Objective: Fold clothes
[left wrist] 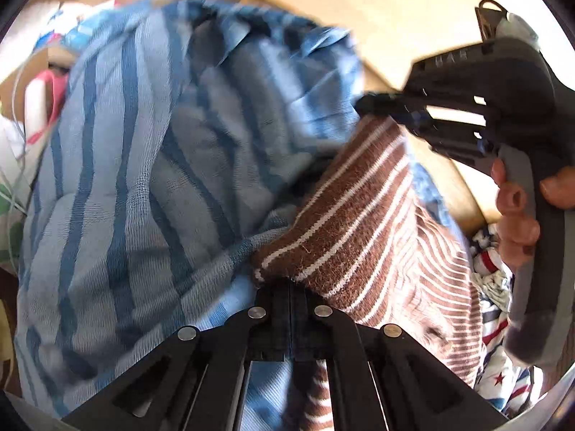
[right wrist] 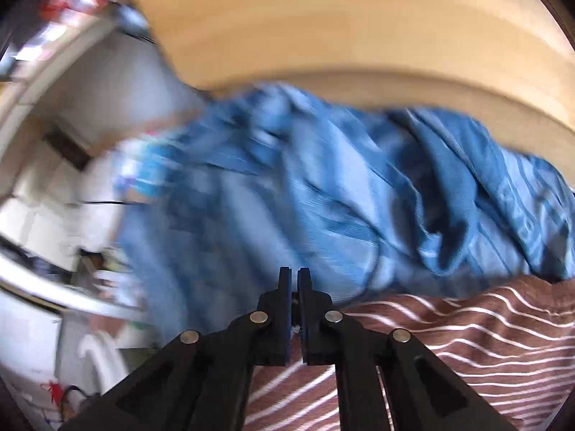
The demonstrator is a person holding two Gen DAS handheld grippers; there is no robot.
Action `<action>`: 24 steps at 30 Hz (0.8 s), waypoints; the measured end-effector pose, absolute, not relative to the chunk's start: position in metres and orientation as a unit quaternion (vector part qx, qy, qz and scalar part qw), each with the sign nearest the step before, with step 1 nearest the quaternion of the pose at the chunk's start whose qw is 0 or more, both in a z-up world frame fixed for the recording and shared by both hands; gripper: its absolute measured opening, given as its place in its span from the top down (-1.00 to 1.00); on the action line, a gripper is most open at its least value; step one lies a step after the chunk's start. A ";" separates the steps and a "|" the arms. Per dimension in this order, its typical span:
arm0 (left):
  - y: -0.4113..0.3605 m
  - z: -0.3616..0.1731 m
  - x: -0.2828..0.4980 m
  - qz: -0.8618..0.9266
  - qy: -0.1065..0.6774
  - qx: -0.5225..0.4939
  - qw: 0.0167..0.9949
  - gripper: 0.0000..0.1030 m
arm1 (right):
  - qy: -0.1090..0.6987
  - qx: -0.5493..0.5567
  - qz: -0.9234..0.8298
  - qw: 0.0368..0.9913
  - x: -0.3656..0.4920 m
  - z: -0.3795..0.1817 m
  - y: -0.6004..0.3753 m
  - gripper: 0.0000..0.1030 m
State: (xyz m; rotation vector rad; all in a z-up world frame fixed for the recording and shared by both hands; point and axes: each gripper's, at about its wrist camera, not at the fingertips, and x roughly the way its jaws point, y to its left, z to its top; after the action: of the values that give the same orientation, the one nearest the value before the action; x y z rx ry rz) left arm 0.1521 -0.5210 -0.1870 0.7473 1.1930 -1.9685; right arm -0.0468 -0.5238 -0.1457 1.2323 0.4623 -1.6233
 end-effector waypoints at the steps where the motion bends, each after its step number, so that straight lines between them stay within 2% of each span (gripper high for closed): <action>1: -0.524 -0.190 0.152 -0.757 0.466 0.292 0.353 0.95 | 0.190 0.520 -0.674 0.490 -0.051 -0.152 -0.525 0.89; 2: -0.526 -0.192 0.152 -0.756 0.469 0.291 0.353 0.95 | 0.165 0.519 -0.674 0.499 -0.053 -0.150 -0.518 0.80; 3: -0.528 -0.192 0.151 -0.757 0.463 0.295 0.354 0.95 | 0.140 0.518 -0.674 0.508 -0.056 -0.147 -0.511 0.59; 4: -0.528 -0.192 0.150 -0.757 0.458 0.299 0.357 0.95 | 0.130 0.510 -0.679 0.512 -0.056 -0.139 -0.498 0.18; 5: -0.528 -0.191 0.151 -0.755 0.459 0.299 0.361 0.95 | 0.120 0.501 -0.685 0.516 -0.056 -0.131 -0.485 -0.31; 6: -0.528 -0.190 0.152 -0.753 0.460 0.298 0.365 0.94 | 0.121 0.488 -0.698 0.510 -0.055 -0.124 -0.467 -0.36; 8: -0.525 -0.189 0.156 -0.743 0.471 0.287 0.379 0.95 | 0.124 0.462 -0.724 0.498 -0.052 -0.110 -0.432 -0.22; 11: -0.515 -0.181 0.159 -0.726 0.475 0.279 0.413 0.95 | 0.111 0.485 -0.747 0.441 -0.058 -0.114 -0.383 -0.21; 15: -0.497 -0.165 0.162 -0.716 0.464 0.284 0.438 0.95 | 0.027 0.535 -0.779 0.326 -0.085 -0.144 -0.283 -0.22; 18: -0.483 -0.160 0.173 -0.705 0.502 0.284 0.413 0.91 | 0.025 0.573 -0.776 0.264 -0.116 -0.167 -0.238 -0.23; 22: -0.461 -0.160 0.197 -0.680 0.553 0.270 0.398 0.83 | 0.001 0.597 -0.758 0.264 -0.149 -0.181 -0.224 -0.26; 24: -0.450 -0.159 0.208 -0.673 0.572 0.260 0.390 0.83 | -0.012 0.600 -0.747 0.285 -0.158 -0.186 -0.236 -0.34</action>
State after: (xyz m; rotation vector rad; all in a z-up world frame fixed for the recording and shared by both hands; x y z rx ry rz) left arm 0.2081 -0.4503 -0.1590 0.6619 1.4540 -1.7105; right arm -0.1584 -0.2357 -0.1857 1.6056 -0.0320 -1.9981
